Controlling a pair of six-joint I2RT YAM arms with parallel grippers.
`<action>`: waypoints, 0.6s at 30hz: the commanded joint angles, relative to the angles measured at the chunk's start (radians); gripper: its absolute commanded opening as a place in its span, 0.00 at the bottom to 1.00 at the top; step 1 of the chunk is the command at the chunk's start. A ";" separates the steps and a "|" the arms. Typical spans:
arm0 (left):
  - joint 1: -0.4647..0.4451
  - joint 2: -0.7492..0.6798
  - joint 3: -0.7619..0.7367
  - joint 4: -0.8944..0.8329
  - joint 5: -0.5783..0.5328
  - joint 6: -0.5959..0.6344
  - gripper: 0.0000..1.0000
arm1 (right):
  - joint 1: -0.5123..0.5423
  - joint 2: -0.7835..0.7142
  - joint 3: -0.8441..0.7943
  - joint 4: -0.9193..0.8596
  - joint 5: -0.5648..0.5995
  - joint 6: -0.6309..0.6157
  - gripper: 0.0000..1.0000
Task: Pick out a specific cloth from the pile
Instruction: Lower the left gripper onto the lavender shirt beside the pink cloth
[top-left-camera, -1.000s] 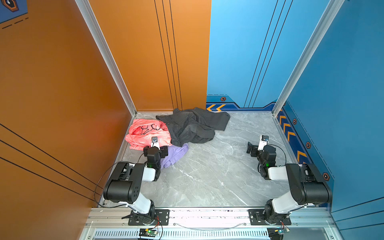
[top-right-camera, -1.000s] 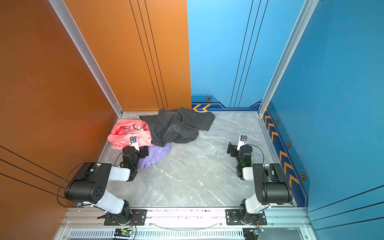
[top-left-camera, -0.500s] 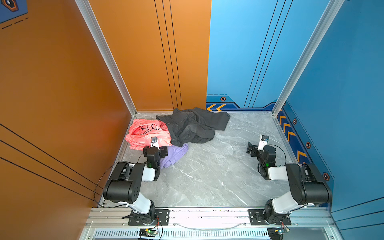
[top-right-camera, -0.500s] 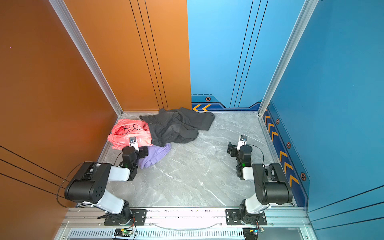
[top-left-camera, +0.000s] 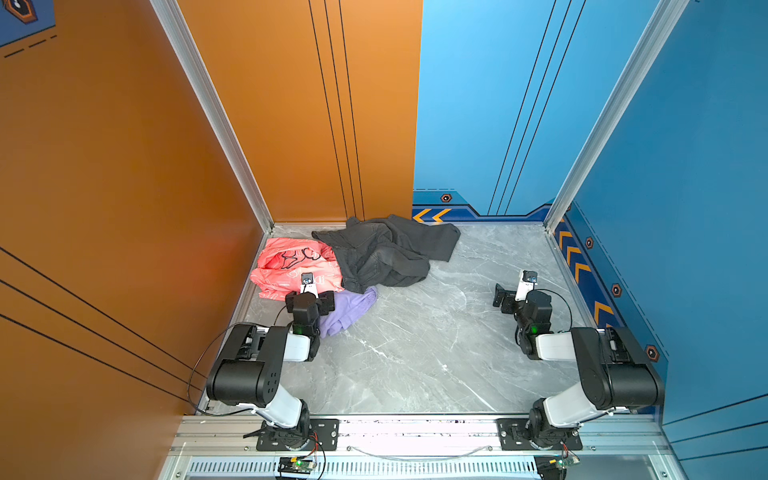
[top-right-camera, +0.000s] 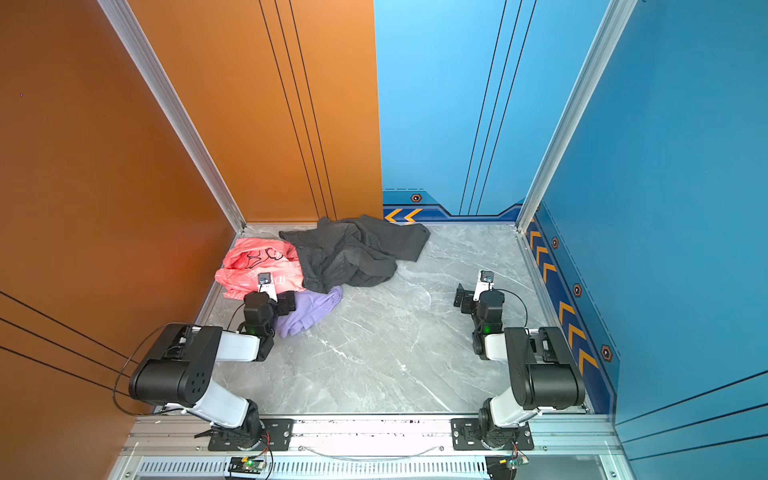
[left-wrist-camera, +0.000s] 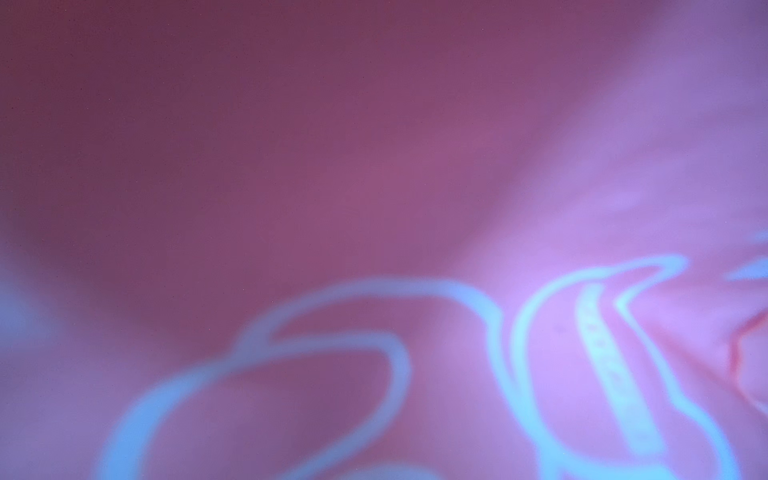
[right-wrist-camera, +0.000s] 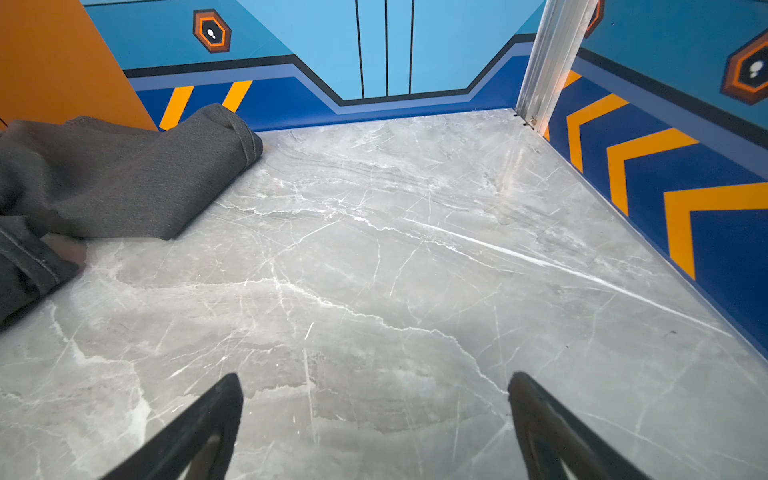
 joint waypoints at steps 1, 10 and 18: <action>0.003 -0.099 0.003 -0.060 0.006 -0.009 0.98 | 0.022 -0.142 0.010 -0.125 0.086 -0.010 1.00; -0.018 -0.422 0.129 -0.619 0.023 -0.113 0.98 | 0.041 -0.572 0.027 -0.498 0.081 0.065 1.00; -0.029 -0.587 0.302 -1.182 0.104 -0.297 0.98 | 0.067 -0.740 0.091 -0.705 0.053 0.140 1.00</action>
